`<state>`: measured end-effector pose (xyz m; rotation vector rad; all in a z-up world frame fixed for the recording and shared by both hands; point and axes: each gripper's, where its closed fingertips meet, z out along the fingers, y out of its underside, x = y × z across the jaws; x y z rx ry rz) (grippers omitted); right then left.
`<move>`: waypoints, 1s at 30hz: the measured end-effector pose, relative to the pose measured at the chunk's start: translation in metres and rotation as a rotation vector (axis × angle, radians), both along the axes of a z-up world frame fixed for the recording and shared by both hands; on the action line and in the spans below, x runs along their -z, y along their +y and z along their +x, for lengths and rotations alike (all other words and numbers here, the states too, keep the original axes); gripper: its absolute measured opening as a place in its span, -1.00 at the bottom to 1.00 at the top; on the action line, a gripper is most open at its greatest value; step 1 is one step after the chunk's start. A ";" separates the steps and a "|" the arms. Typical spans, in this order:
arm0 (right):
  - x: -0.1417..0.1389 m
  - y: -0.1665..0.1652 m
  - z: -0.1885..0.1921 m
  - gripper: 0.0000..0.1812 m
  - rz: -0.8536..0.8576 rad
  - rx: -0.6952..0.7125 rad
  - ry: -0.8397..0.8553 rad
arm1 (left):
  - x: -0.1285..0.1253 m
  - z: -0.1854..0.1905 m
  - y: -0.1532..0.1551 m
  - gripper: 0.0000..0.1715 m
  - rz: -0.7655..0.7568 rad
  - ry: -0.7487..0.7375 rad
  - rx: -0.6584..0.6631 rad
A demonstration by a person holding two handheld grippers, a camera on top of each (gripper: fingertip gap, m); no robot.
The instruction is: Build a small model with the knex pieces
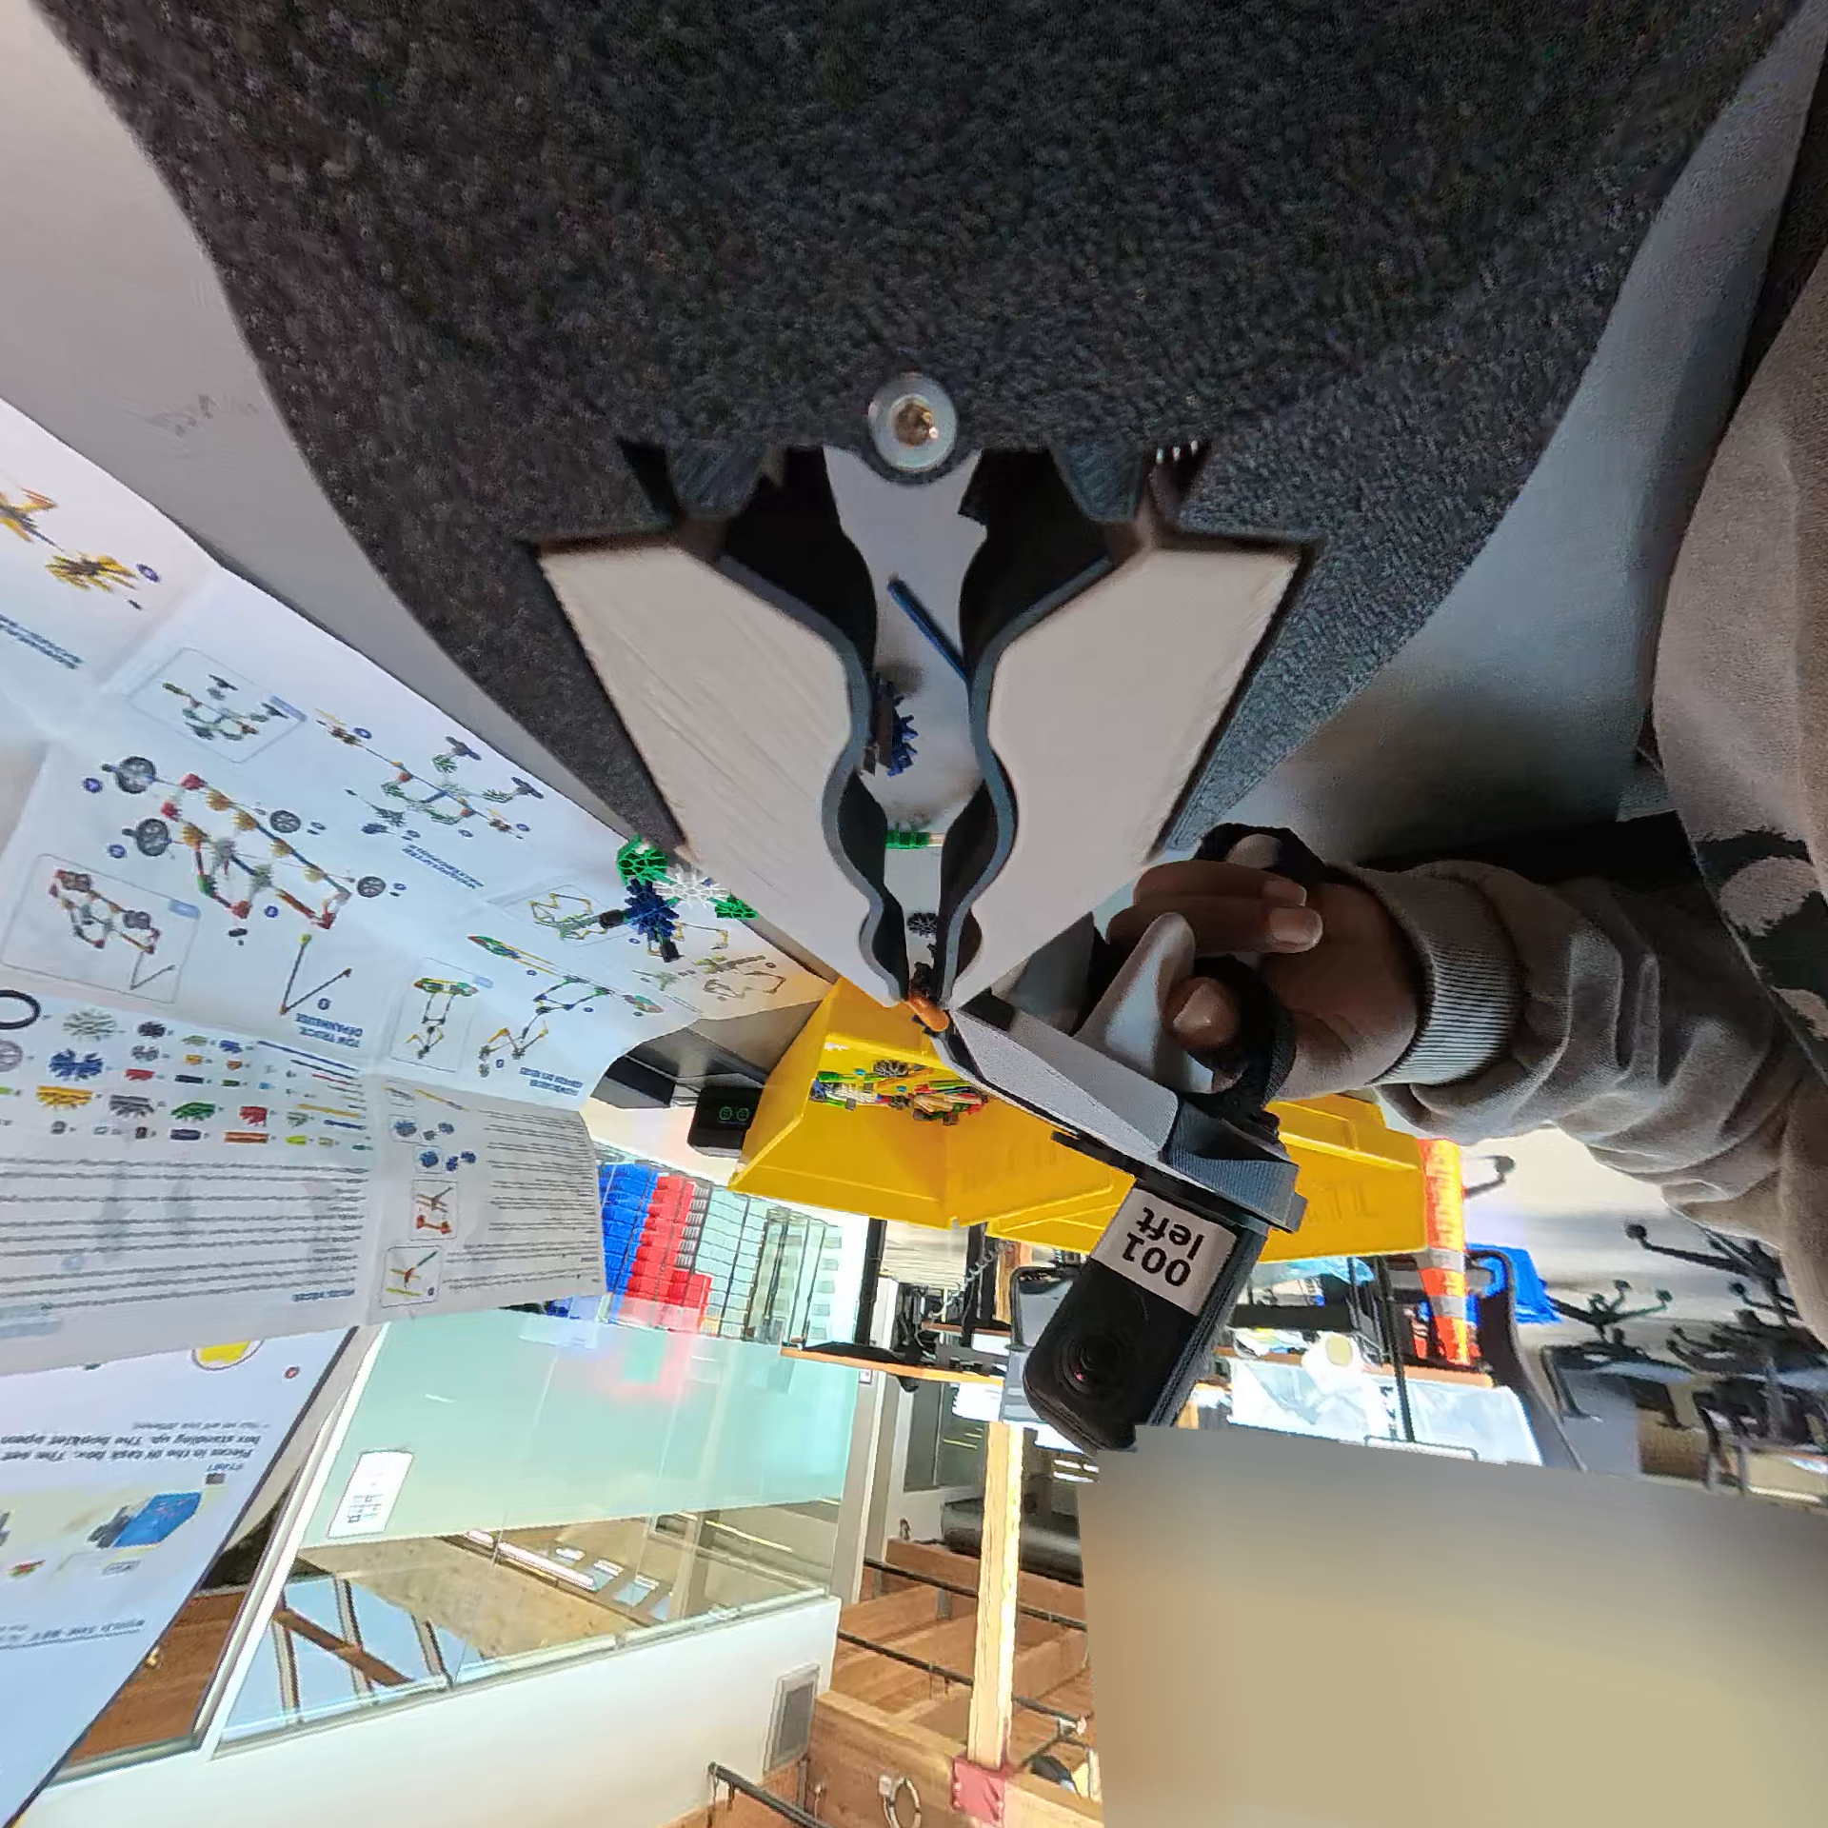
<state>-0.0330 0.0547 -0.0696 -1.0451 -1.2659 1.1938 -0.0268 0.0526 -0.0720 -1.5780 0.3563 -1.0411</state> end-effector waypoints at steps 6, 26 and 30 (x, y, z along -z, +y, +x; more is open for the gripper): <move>0.000 0.001 -0.001 -0.95 0.188 0.087 -0.057 | 0.001 -0.001 0.000 -0.98 0.011 0.049 -0.021; 0.000 0.001 0.001 -0.99 0.371 0.136 -0.111 | 0.005 0.000 0.002 -0.98 -0.030 0.029 -0.018; 0.000 0.000 0.001 -0.99 0.335 0.114 -0.111 | 0.004 0.001 0.001 -0.98 -0.027 0.026 -0.013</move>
